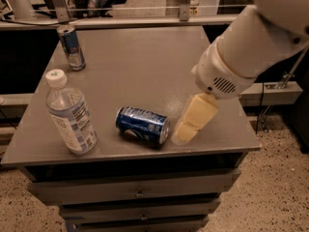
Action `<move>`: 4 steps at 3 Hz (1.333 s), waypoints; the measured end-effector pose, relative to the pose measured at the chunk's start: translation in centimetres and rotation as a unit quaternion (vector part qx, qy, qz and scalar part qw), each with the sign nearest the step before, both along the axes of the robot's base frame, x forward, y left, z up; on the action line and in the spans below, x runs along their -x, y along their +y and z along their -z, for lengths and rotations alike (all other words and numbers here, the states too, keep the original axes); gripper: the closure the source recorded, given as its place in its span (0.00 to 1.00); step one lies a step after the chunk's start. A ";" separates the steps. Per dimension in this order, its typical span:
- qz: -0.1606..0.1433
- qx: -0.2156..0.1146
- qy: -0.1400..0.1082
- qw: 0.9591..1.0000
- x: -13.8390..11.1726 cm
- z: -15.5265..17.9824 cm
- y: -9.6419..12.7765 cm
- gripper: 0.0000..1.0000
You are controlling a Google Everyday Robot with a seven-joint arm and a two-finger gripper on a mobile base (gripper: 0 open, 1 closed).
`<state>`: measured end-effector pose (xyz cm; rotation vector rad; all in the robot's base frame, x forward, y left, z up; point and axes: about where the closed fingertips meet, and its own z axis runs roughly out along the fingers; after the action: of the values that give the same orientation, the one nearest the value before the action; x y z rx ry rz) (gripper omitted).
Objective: Pick pepsi can
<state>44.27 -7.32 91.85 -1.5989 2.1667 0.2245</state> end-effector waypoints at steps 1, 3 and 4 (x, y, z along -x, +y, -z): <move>0.005 -0.042 0.022 0.999 0.6 2.4 3.9 0.00; 0.010 -0.099 0.038 0.994 0.7 6.4 9.6 0.00; 0.016 -0.104 0.026 0.994 0.1 7.6 10.0 0.16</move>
Offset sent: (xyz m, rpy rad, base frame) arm -0.0076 0.1085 -0.0759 0.2526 0.1227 -0.0422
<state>44.15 2.71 84.20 -1.4555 2.1270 0.4719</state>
